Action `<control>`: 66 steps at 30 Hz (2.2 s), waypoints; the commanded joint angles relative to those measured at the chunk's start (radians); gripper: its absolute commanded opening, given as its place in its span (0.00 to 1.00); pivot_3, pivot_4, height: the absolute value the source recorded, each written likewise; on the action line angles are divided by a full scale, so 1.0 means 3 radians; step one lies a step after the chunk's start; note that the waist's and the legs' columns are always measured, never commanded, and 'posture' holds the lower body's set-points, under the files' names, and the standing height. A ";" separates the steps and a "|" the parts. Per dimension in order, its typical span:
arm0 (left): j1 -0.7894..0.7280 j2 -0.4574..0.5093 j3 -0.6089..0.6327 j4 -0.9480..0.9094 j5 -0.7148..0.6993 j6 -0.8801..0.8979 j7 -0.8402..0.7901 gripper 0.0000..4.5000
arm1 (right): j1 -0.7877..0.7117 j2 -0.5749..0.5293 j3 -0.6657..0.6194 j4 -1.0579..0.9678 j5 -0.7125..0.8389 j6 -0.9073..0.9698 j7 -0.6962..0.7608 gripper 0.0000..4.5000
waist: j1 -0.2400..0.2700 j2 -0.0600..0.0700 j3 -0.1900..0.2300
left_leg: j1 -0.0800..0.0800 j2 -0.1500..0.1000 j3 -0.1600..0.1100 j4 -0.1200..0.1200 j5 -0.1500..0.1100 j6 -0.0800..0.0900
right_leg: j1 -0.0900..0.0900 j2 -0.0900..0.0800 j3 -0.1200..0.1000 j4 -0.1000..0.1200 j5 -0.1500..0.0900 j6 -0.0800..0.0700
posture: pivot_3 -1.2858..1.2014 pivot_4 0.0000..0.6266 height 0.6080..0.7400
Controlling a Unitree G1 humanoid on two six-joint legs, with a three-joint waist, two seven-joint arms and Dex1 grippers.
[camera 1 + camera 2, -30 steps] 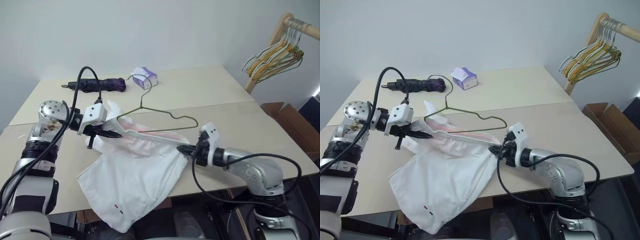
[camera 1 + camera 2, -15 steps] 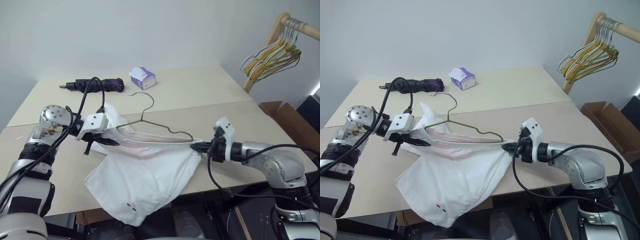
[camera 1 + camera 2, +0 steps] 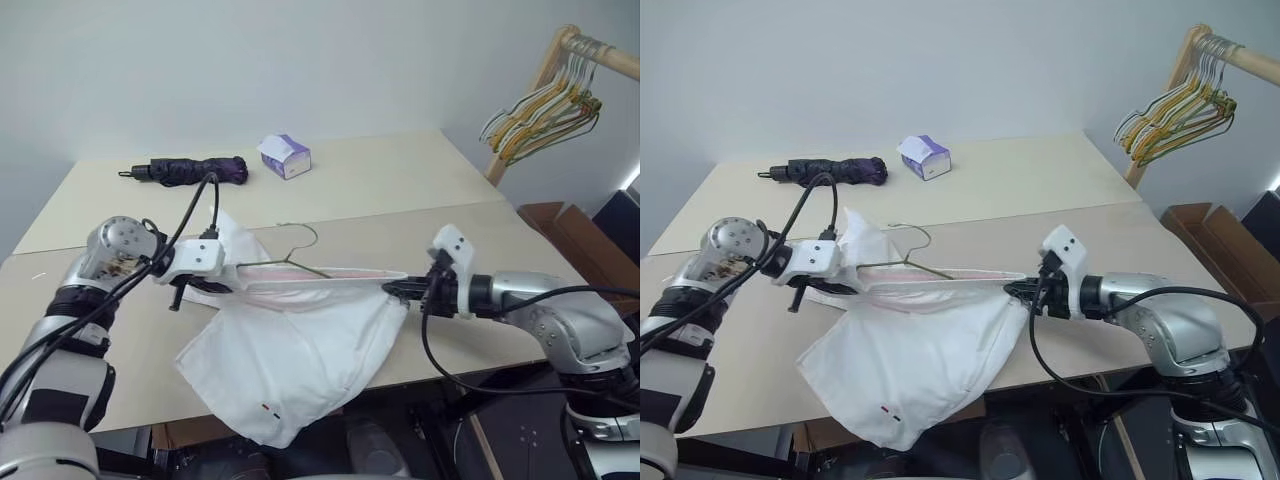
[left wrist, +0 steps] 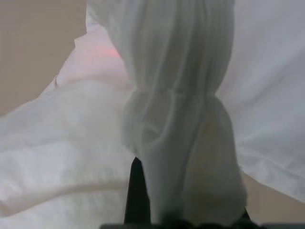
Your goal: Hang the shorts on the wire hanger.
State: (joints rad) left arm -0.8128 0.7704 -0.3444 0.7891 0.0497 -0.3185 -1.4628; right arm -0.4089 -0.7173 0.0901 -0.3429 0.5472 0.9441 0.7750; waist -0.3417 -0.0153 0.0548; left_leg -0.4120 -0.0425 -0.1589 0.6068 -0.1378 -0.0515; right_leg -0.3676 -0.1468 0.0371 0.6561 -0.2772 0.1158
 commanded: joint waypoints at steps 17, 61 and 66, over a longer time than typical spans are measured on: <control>-0.0326 -0.0257 0.0361 -0.0015 -0.0138 0.0083 0.0018 0.00 | -0.0697 -0.0447 -0.0236 0.0494 -0.0256 -0.0256 0.0306 0.99 | -0.0024 0.0000 0.0000 | -0.0001 -0.0002 0.0001 -0.0001 0.0000 0.0000 | -0.0001 -0.0002 -0.0002 -0.0001 -0.0001 0.0001 | 0.39 0.00 1.00; -0.0641 -0.0620 0.0625 0.0188 -0.0386 -0.0007 -0.0211 0.48 | -0.1194 -0.0278 0.0654 0.0804 -0.0976 -0.0295 0.1582 0.00 | -0.0124 0.0000 0.0000 | -0.0002 -0.0004 -0.0003 0.0002 0.0000 0.0000 | 0.0000 -0.0003 -0.0003 0.0003 -0.0003 0.0005 | 0.38 0.00 1.00; -0.0714 -0.0573 0.0798 0.0343 -0.0456 0.0004 -0.0074 0.85 | -0.0717 -0.0443 0.0248 0.0373 -0.0689 0.0154 0.1357 0.00 | -0.0169 0.0000 0.0000 | -0.0002 -0.0004 -0.0003 0.0003 0.0000 0.0000 | -0.0001 -0.0003 -0.0003 0.0004 -0.0004 0.0007 | 0.38 0.00 1.00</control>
State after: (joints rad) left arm -0.9898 0.5838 -0.1424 0.8883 -0.0628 -0.3214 -1.5039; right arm -0.6306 -0.8384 0.2382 -0.1652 0.2975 0.9453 1.2061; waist -0.3926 -0.0153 0.0547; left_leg -0.4124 -0.0437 -0.1597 0.6077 -0.1377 -0.0515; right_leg -0.3677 -0.1478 0.0362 0.6575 -0.2784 0.1178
